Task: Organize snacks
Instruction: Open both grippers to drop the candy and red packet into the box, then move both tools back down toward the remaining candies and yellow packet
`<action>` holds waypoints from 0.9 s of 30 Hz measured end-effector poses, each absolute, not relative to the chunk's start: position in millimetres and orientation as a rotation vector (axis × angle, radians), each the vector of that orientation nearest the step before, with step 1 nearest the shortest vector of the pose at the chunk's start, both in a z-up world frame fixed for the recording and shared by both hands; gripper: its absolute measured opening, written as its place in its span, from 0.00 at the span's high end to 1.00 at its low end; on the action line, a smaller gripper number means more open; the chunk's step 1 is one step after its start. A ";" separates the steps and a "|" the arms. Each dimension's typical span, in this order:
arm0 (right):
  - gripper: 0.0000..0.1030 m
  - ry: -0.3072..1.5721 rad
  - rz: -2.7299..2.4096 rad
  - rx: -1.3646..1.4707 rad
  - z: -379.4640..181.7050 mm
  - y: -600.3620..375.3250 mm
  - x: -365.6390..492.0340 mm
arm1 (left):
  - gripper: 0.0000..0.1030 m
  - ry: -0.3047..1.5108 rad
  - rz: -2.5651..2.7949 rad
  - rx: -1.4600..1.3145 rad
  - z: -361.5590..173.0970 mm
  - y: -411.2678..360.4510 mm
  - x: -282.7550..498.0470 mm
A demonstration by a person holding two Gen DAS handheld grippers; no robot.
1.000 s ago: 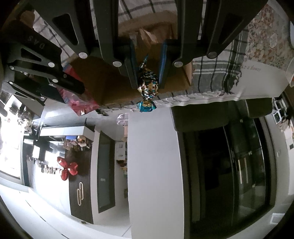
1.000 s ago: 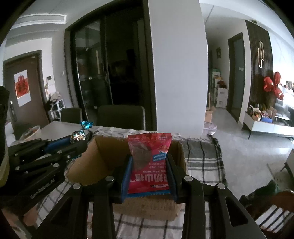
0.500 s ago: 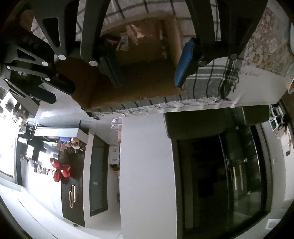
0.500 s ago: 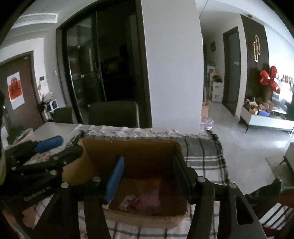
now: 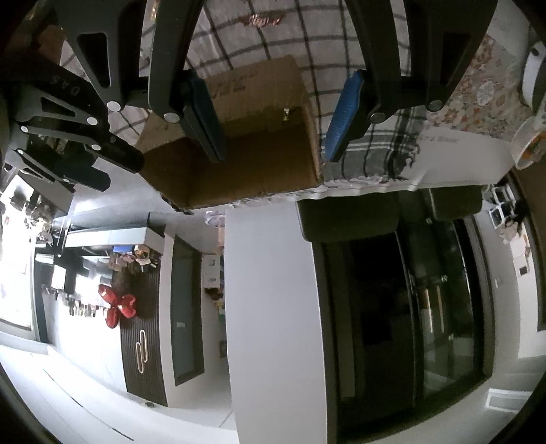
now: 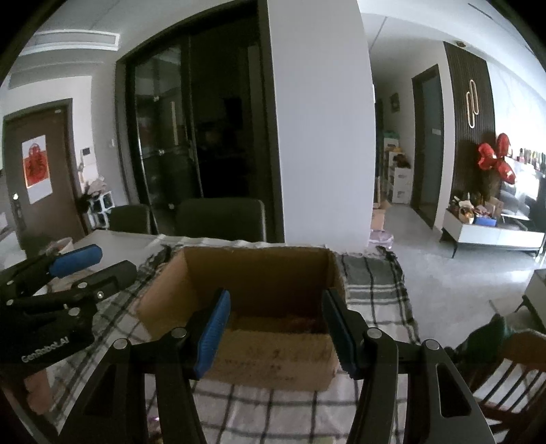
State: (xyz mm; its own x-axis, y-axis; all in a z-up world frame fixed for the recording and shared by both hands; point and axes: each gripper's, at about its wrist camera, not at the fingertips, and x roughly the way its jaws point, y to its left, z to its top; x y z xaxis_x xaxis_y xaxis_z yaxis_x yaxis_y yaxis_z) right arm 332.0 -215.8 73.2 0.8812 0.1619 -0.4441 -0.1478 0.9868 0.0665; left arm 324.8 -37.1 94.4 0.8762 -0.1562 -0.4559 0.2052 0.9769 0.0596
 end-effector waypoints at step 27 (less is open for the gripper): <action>0.44 0.527 0.142 -0.022 23.0 -195.5 245.1 | 0.42 0.566 -0.200 0.128 19.7 -16.1 232.3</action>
